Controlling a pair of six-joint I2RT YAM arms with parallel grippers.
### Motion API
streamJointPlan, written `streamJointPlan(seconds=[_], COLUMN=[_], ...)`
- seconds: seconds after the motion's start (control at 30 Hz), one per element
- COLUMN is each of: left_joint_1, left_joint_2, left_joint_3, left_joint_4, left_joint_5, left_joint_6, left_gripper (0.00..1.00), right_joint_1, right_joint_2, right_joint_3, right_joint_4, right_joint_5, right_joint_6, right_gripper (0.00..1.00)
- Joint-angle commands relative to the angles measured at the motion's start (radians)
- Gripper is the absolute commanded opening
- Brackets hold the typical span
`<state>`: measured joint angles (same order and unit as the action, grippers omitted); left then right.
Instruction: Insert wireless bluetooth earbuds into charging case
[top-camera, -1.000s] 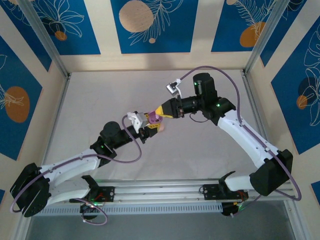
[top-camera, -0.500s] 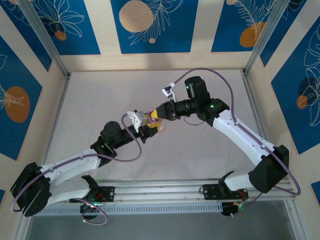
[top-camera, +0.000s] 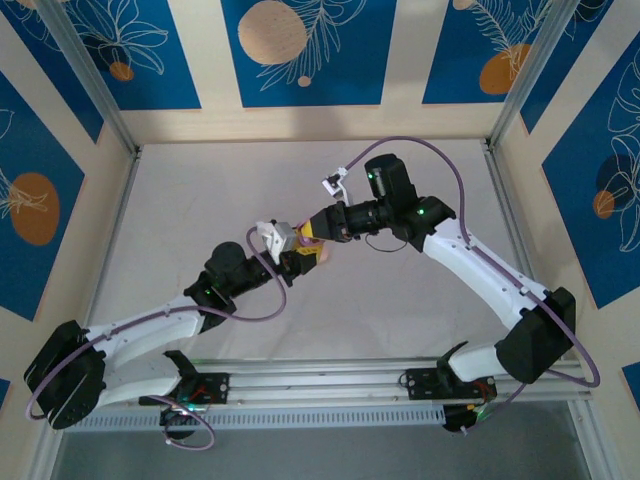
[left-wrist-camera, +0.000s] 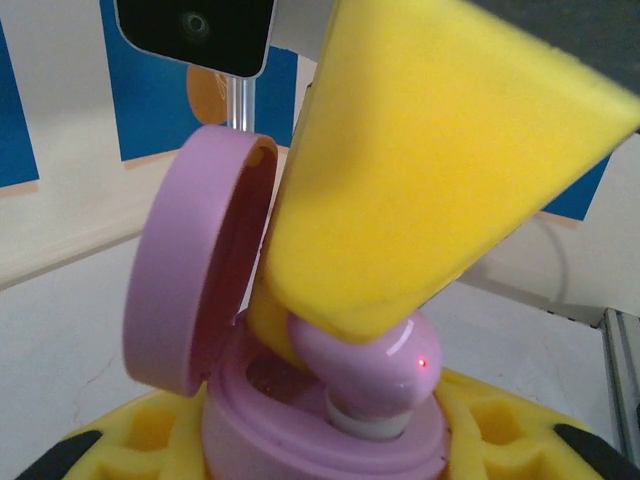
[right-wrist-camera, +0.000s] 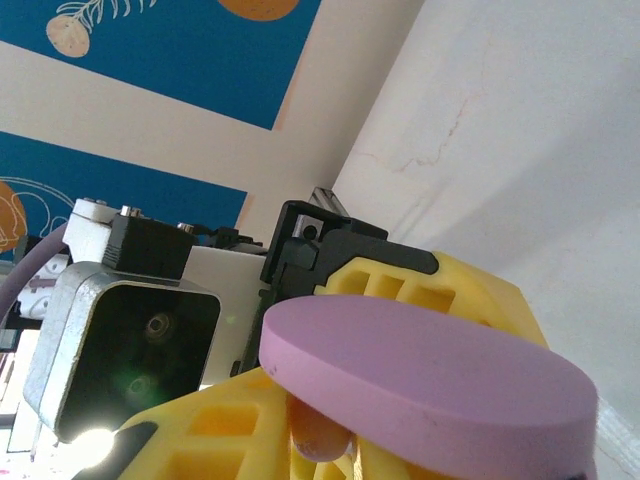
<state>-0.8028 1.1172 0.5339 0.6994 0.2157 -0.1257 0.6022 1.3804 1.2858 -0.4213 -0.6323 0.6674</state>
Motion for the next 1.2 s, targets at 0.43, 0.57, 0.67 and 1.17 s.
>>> streamJointPlan(seconds=[0.43,0.57,0.67,1.17], left_joint_1=[-0.005,-0.005,-0.005,-0.005], left_joint_2=[-0.037,-0.040,-0.039,-0.084], left_joint_3=[0.018,0.017,0.017,-0.013], left_joint_4=[0.092,0.091,0.089,0.026], left_joint_5=[-0.005,-0.006,-0.004,-0.050], left_joint_6=[-0.017,-0.016,-0.017,-0.008], left_gripper=[0.25,0.25,0.25,0.25], right_joint_1=[0.011,0.011,0.011,-0.050], right_joint_2=[0.040,0.039,0.041,-0.210], right_joint_3=[0.105,0.125,0.145,0.052], right_joint_4=[-0.197,-0.211,-0.223,-0.063], right_joint_5=[0.092,0.108,0.105,0.102], right_joint_6=[-0.058,-0.059,-0.058,-0.198], right_gripper=[0.27,0.29,0.31,0.38])
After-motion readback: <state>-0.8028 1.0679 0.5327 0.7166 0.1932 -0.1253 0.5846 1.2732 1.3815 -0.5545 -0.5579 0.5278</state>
